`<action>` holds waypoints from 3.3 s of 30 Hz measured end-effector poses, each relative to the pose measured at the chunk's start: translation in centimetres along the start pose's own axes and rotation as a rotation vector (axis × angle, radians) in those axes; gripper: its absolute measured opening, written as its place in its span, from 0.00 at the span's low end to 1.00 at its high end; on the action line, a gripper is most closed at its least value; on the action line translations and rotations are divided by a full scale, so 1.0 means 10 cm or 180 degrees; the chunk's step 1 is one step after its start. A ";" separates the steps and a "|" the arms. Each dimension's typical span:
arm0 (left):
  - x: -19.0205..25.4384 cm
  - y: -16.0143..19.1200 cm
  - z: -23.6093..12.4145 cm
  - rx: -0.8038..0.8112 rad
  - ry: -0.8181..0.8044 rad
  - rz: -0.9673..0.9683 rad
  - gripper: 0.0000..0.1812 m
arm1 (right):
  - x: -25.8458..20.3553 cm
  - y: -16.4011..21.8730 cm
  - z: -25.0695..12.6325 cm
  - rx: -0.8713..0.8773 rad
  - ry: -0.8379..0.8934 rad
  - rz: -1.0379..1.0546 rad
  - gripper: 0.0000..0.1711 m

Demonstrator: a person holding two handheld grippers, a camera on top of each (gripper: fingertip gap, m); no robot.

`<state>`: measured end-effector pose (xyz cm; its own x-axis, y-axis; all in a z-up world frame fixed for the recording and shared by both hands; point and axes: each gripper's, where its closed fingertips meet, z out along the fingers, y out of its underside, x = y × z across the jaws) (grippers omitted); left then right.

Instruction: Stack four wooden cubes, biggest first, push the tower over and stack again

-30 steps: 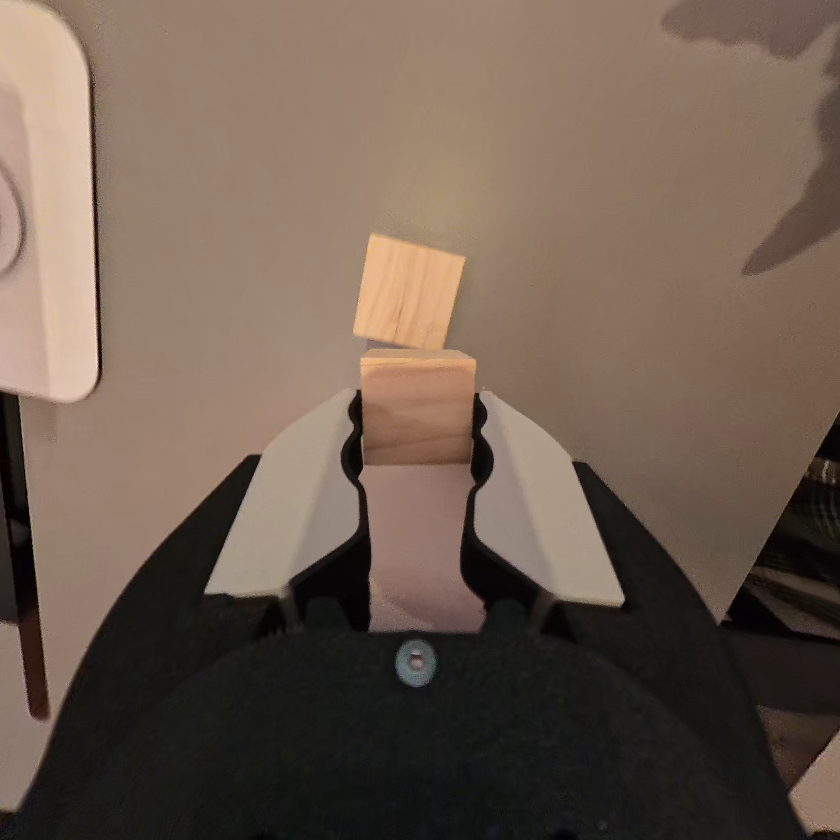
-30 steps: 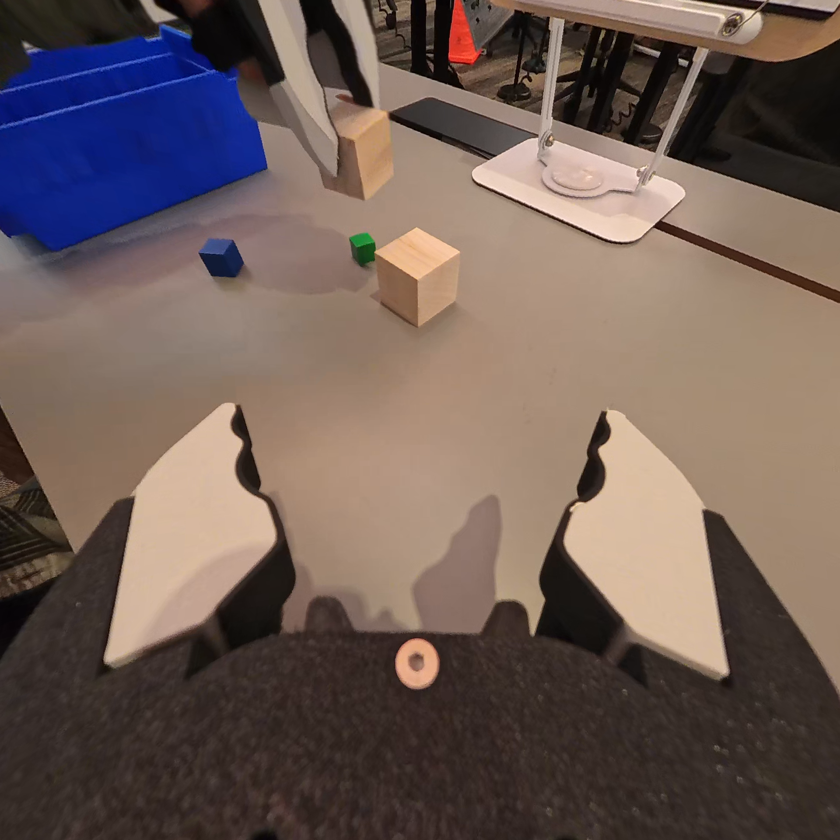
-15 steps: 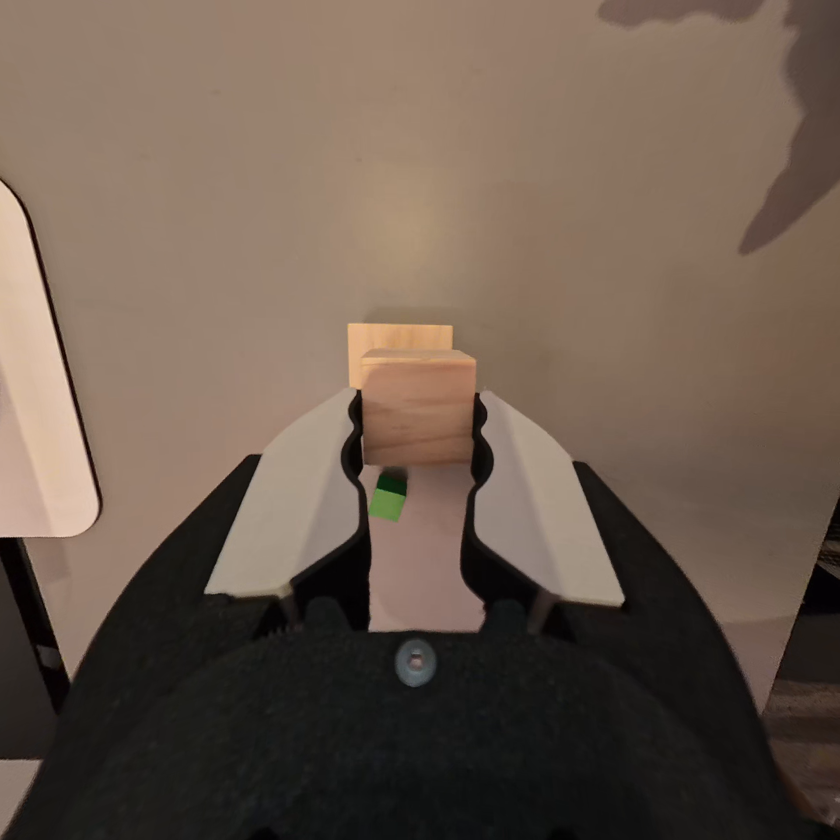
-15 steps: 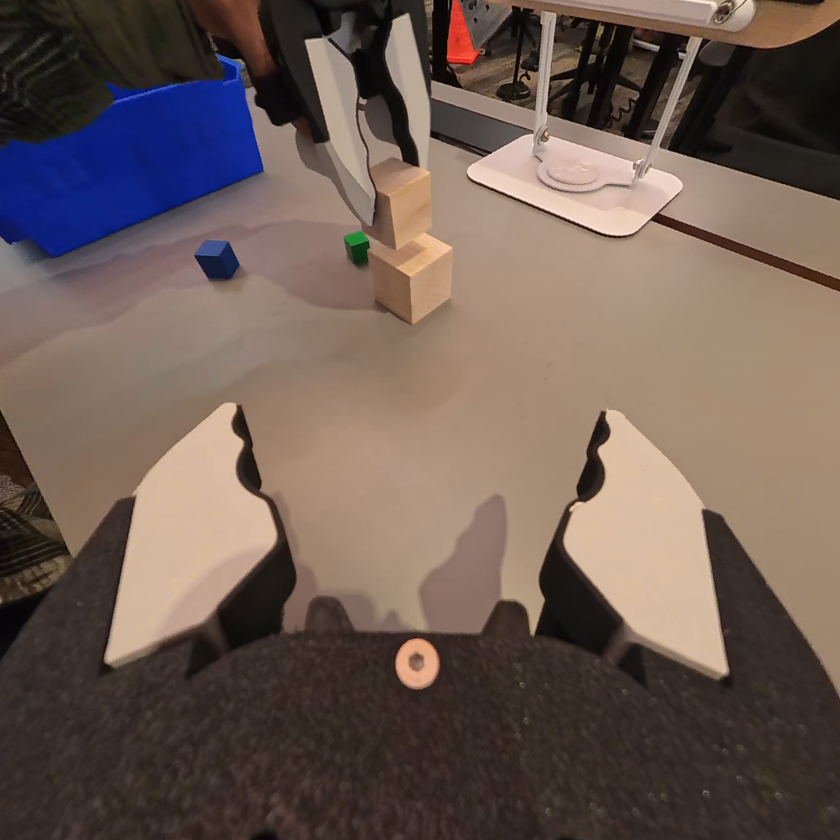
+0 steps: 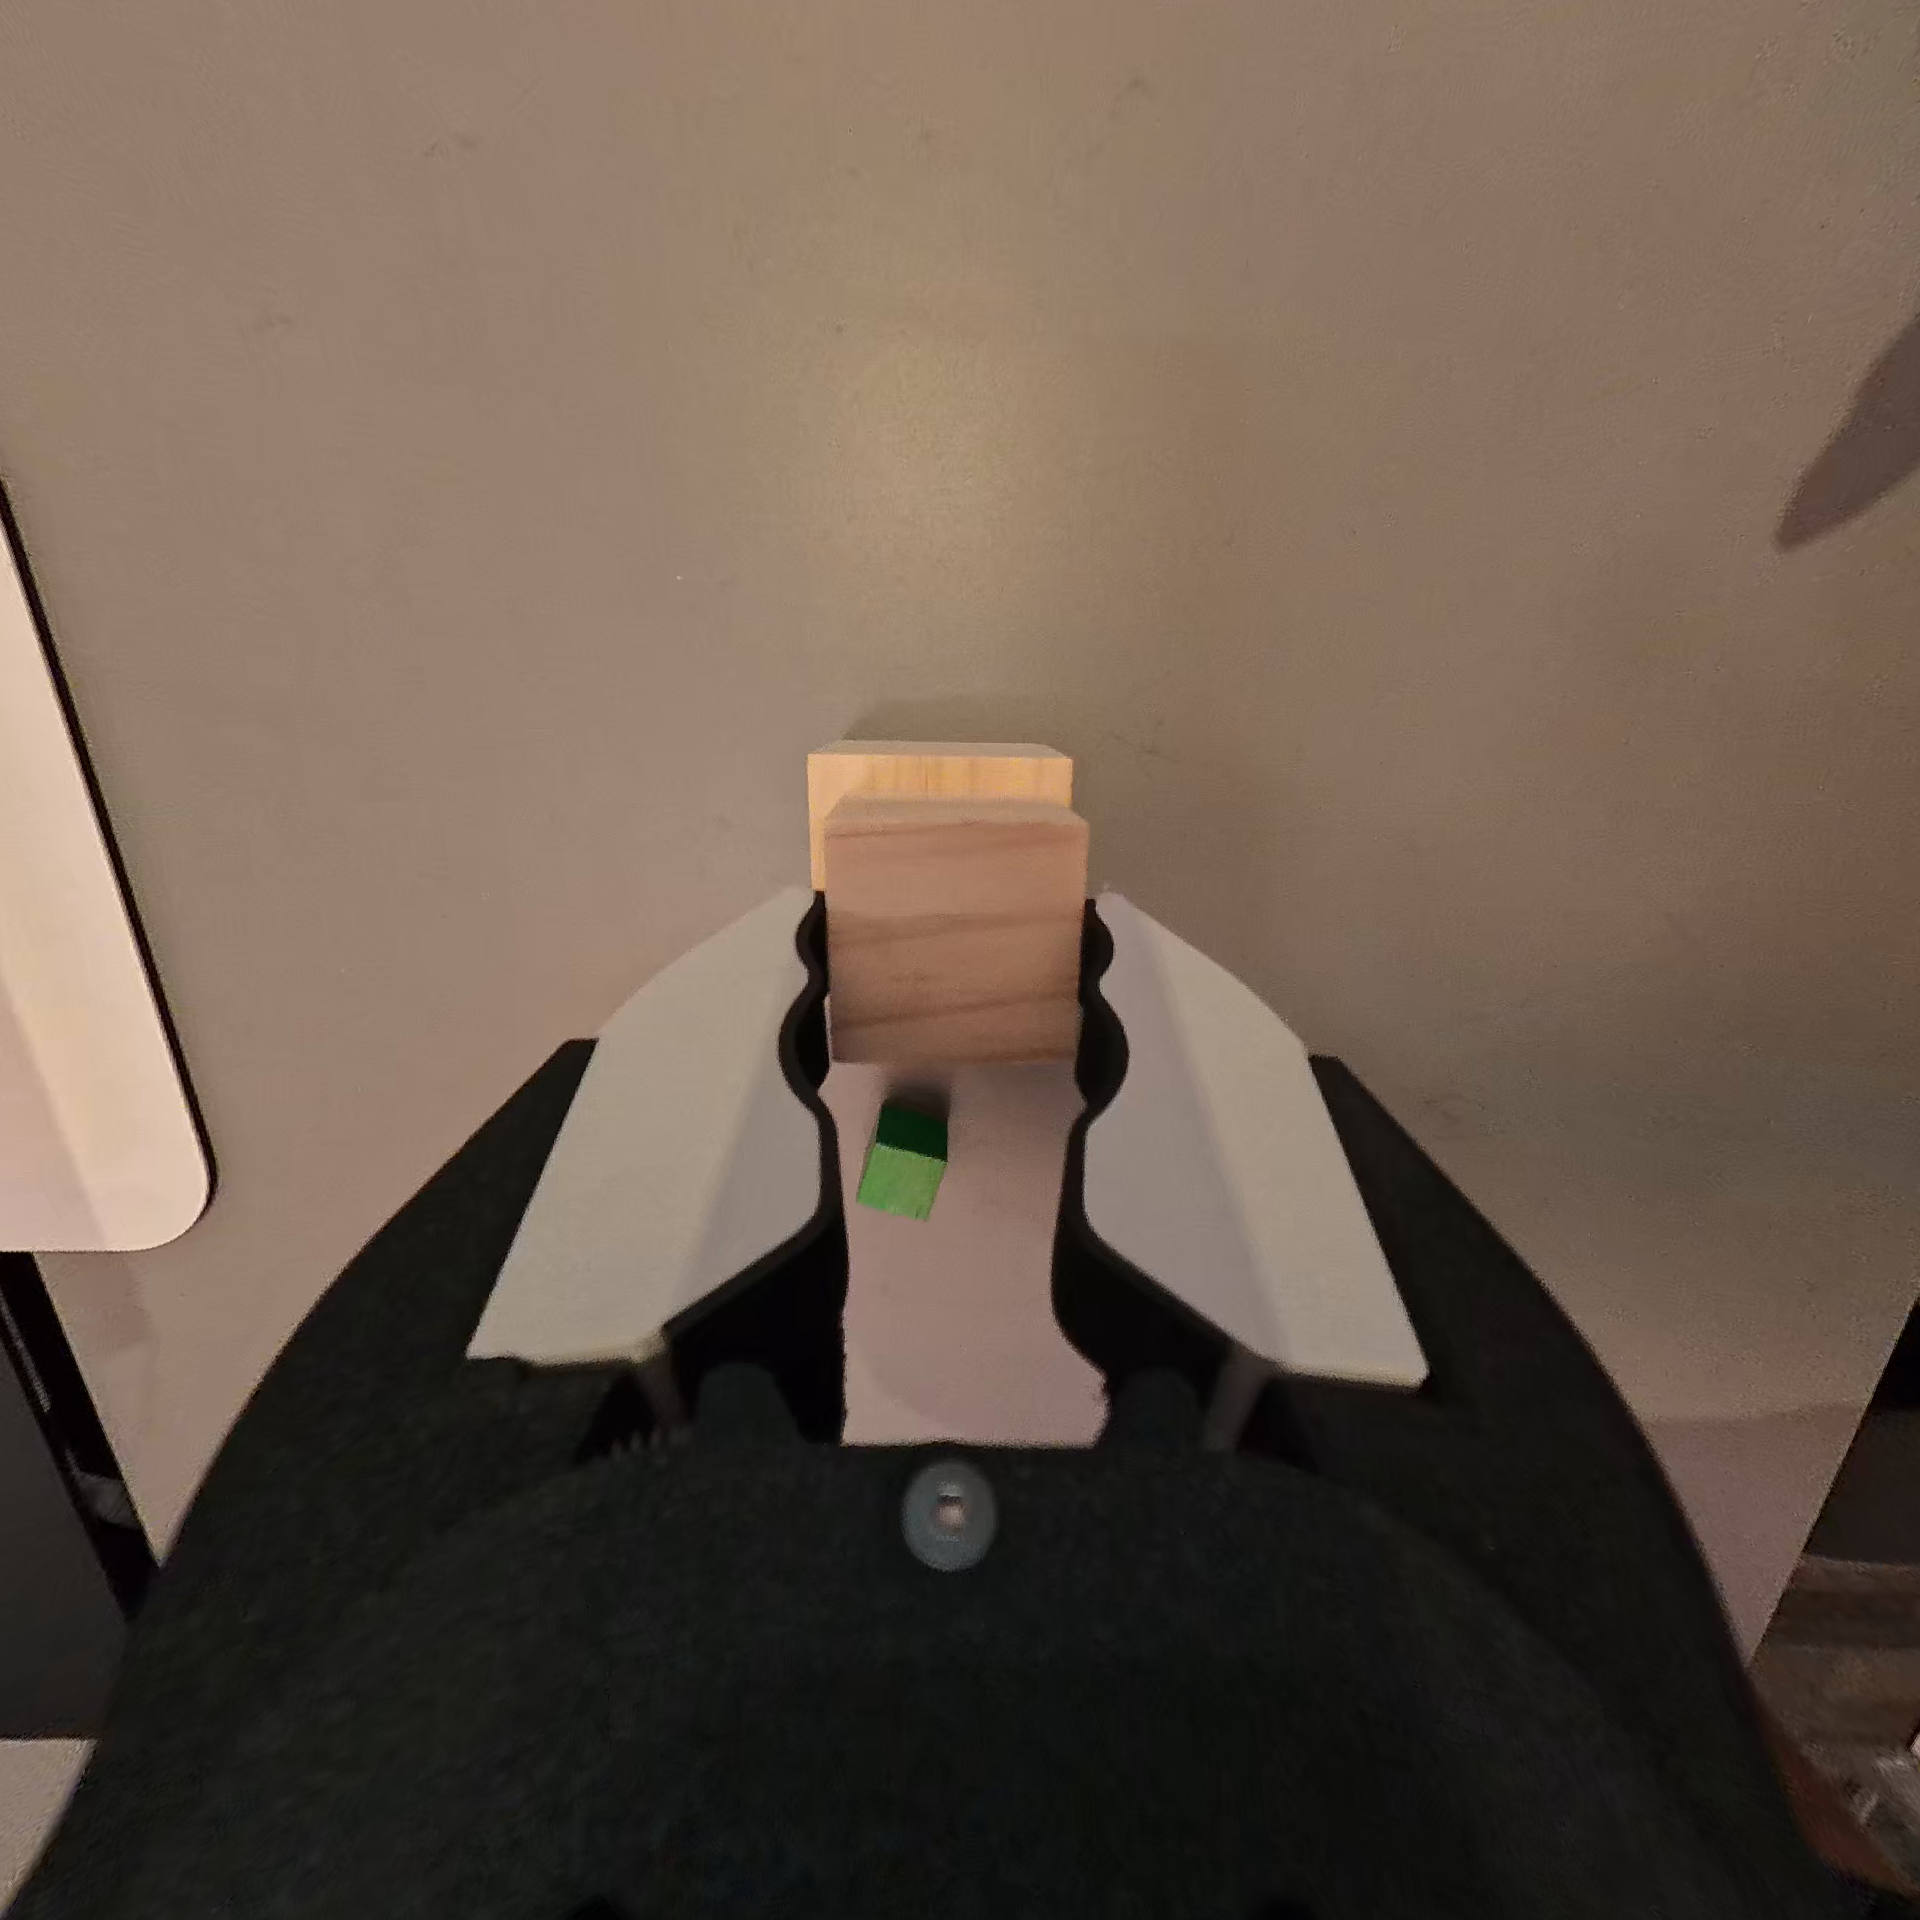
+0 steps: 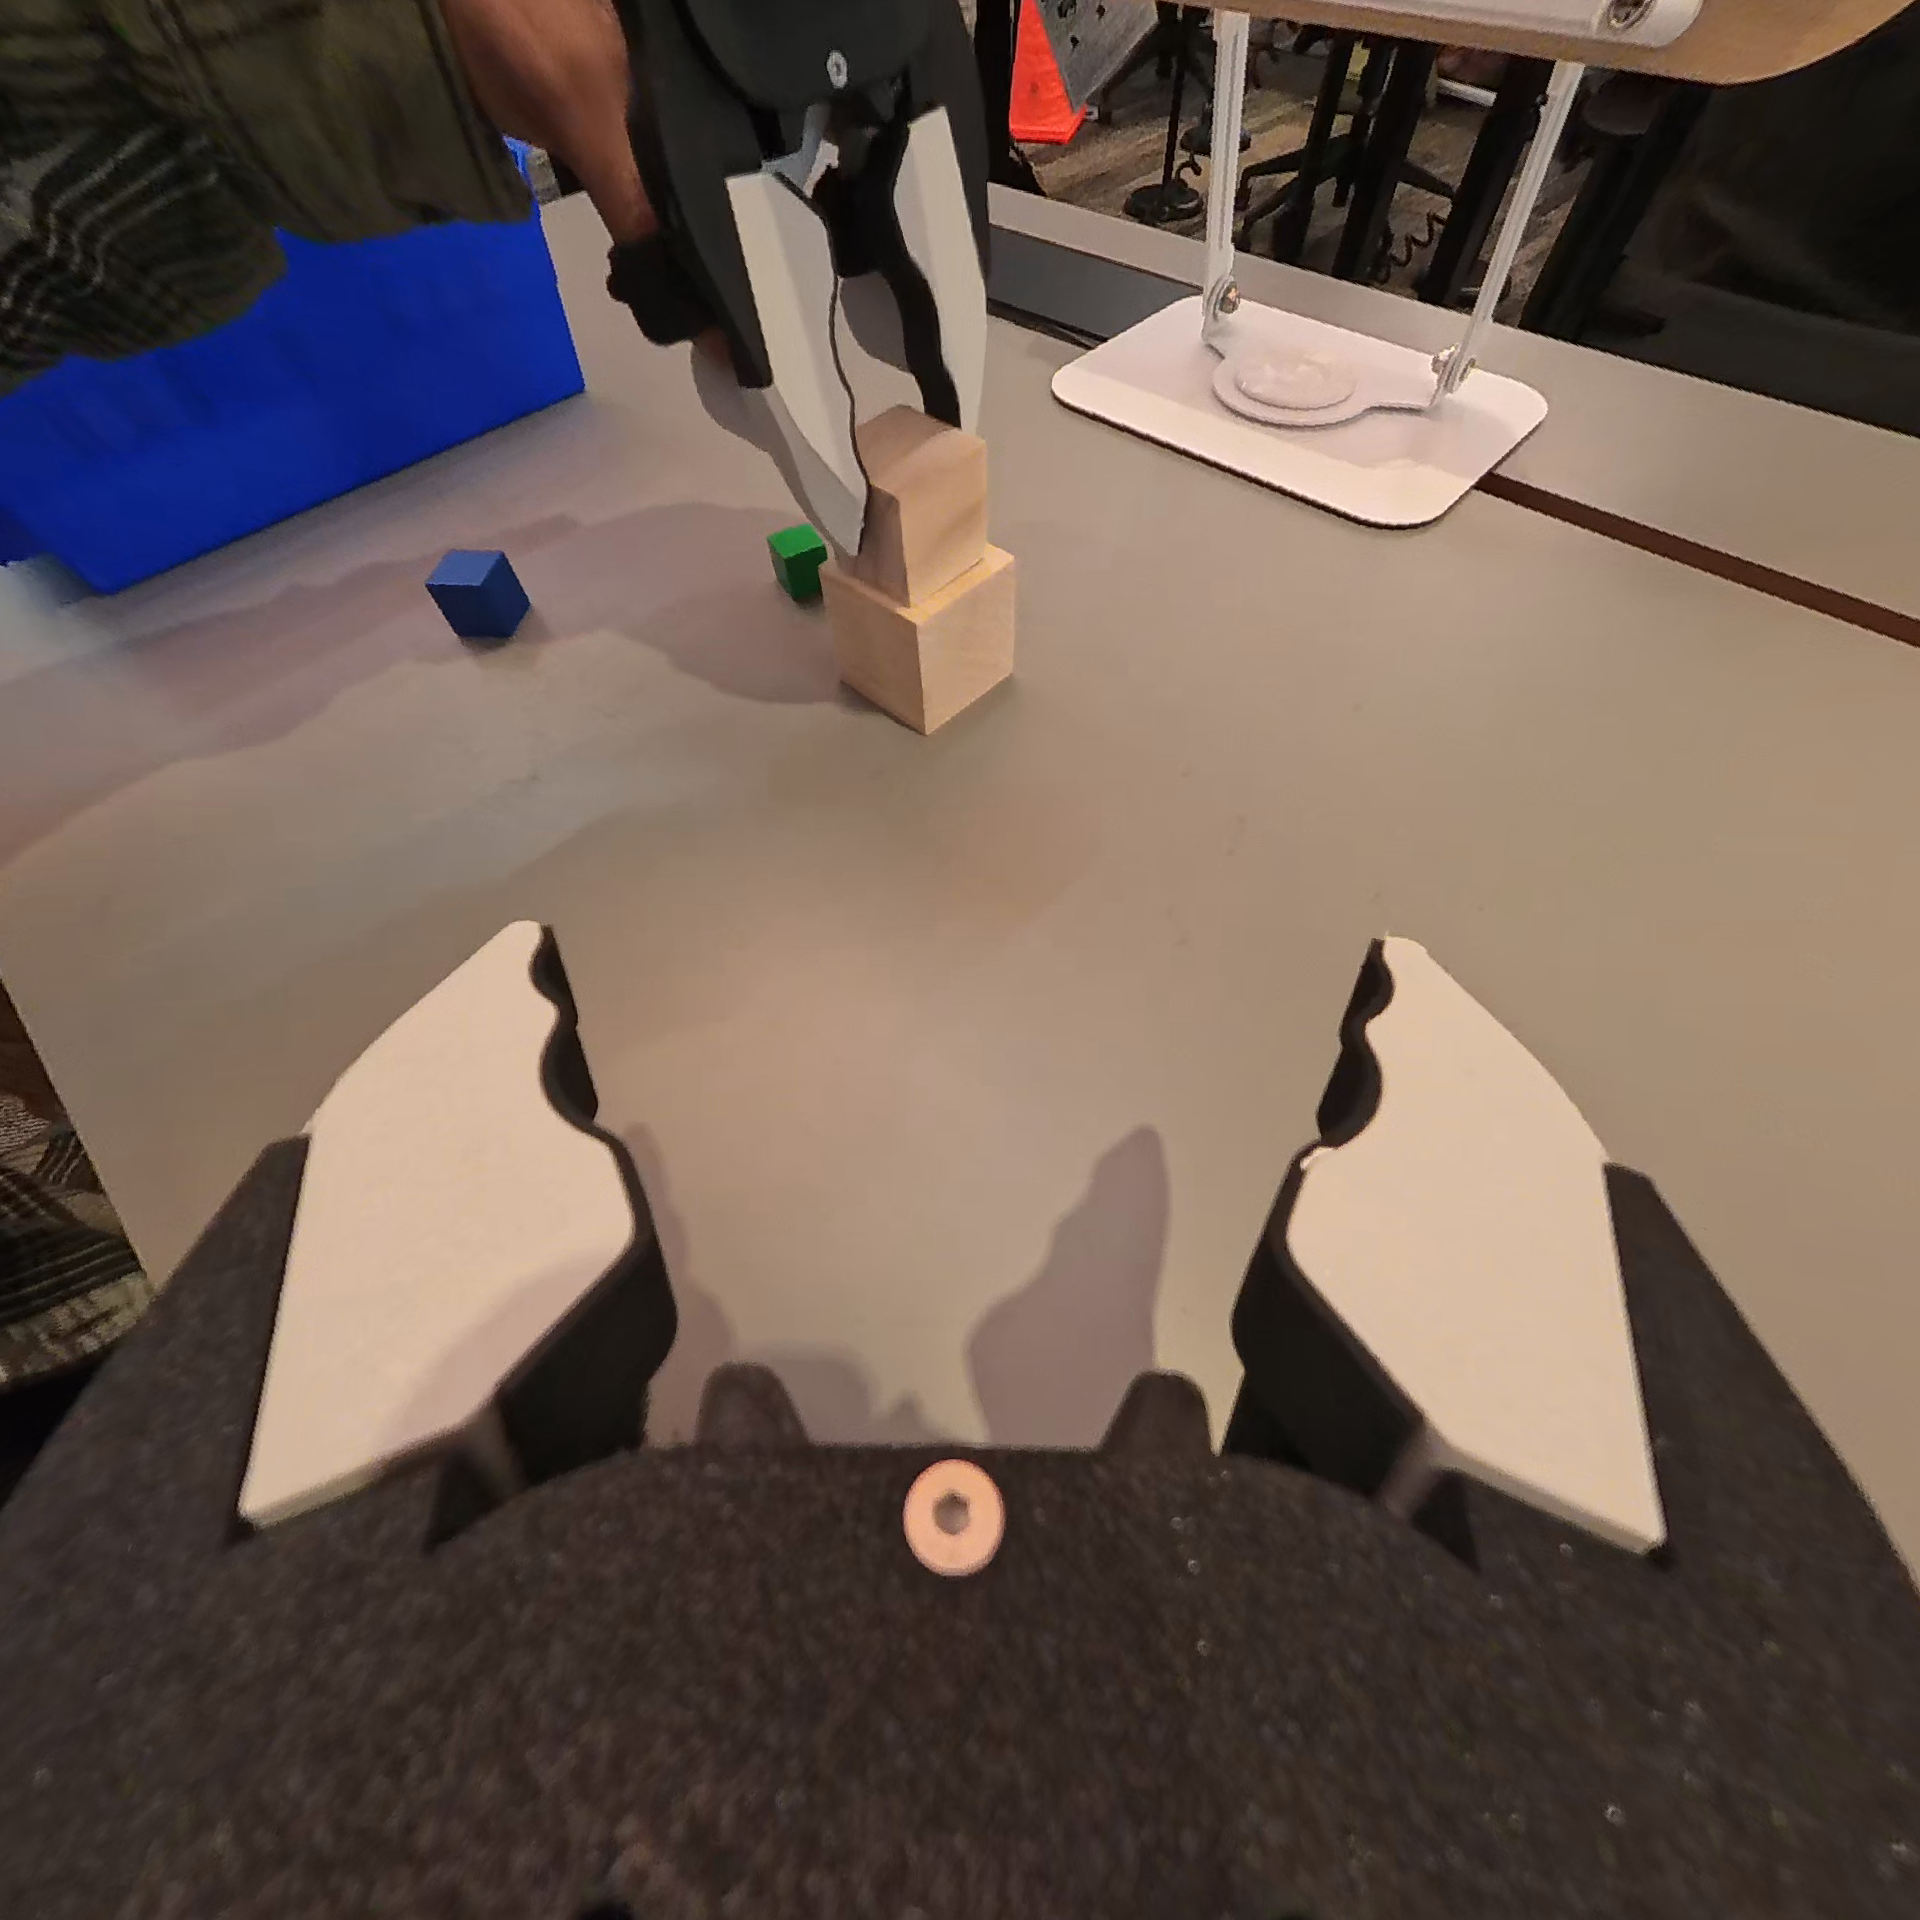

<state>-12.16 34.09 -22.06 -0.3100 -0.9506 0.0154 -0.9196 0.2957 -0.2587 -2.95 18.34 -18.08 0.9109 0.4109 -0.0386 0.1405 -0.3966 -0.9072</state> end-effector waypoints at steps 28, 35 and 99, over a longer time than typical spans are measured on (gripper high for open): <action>-0.02 0.68 -0.53 0.0926 -0.0740 -0.1228 0.40 | -0.11 -0.04 0.00 0.0019 -0.0054 -0.0058 0.80; 0.55 1.38 -0.32 0.0621 -0.0788 -0.1351 0.36 | -0.19 -0.07 0.01 0.0023 -0.0098 -0.0098 0.80; 0.03 -0.10 -0.37 -0.0234 -0.0122 -0.0366 0.15 | -0.07 0.00 -0.01 -0.0003 -0.0103 -0.0014 0.78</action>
<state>-12.24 33.84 -18.23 -0.1935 -0.9811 0.0035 -0.9641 0.1895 -0.1860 -3.59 17.95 -18.06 0.8971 0.4391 -0.0480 0.1450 -0.3955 -0.9070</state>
